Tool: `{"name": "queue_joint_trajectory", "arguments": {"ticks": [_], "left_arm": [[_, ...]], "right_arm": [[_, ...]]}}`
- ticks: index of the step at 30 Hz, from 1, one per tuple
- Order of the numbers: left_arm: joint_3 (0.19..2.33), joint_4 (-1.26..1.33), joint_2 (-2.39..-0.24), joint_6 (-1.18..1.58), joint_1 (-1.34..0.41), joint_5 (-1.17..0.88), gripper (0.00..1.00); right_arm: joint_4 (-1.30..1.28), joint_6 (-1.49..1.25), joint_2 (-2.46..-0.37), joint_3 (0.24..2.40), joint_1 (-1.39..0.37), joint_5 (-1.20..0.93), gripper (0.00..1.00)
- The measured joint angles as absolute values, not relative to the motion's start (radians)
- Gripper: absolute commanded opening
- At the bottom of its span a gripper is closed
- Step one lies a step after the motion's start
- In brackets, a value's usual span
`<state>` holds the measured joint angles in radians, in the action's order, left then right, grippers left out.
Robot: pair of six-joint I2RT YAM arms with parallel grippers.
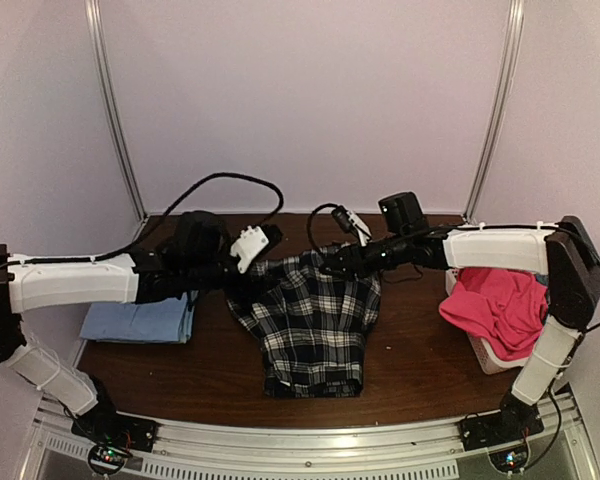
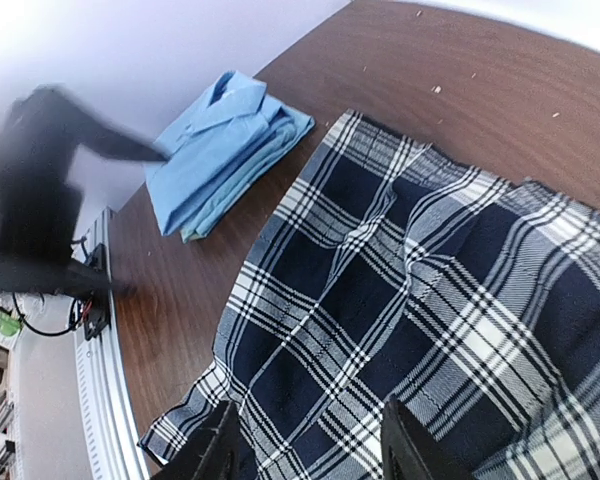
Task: Fold and stack the mixed laundry pile
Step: Rotate the rectangle-folded skirt at the center of the board, then pick up the rectangle-folded skirt from the center of the board.
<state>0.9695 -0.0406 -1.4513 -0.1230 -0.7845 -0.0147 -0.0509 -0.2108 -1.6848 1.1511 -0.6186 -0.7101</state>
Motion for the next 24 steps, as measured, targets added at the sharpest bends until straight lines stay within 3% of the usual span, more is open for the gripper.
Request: {"name": "queue_joint_trajectory", "arguments": {"ticks": [7, 13, 18, 24], "left_arm": [[0.732, -0.102, -1.318, -0.363, -1.14, 0.115, 0.78], [0.693, -0.154, -1.257, -0.508, -1.237, 0.171, 0.82], [0.691, -0.166, -1.324, -0.642, -1.313, 0.241, 0.89], [0.664, -0.153, -1.408, -0.773, -1.347, 0.332, 0.9]], "right_arm": [[-0.048, -0.209, -1.922, 1.246, -0.635, -0.826, 0.44], [-0.043, -0.208, -2.022, 1.256, -0.662, -0.86, 0.44], [-0.035, -0.204, -2.056, 1.256, -0.672, -0.86, 0.44], [-0.032, -0.186, -2.065, 1.256, -0.673, -0.86, 0.44]]}}
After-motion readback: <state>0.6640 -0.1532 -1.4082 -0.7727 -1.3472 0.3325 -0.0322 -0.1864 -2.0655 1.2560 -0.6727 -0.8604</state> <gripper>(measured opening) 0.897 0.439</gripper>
